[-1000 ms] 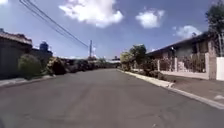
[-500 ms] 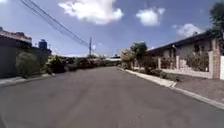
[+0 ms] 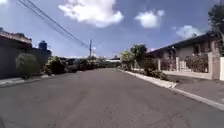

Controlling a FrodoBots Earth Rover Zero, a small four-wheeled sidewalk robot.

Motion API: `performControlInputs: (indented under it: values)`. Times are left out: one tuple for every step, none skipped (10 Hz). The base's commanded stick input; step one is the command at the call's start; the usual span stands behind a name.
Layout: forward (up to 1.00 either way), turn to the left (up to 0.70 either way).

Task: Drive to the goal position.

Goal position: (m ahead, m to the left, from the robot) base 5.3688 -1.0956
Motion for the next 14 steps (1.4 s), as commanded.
performControlInputs:
  values:
    - [0.45,0.00]
    - [0.45,0.12]
    - [0.45,0.25]
    - [0.45,0.27]
    - [0.45,0.27]
    - [0.45,0.27]
    - [0.45,0.27]
    - [0.45,0.27]
    - [0.45,0.07]
    - [0.45,0.00]
    - [0.45,0.00]
    - [0.45,0.00]
    - [0.45,0.00]
    - [0.45,0.00]
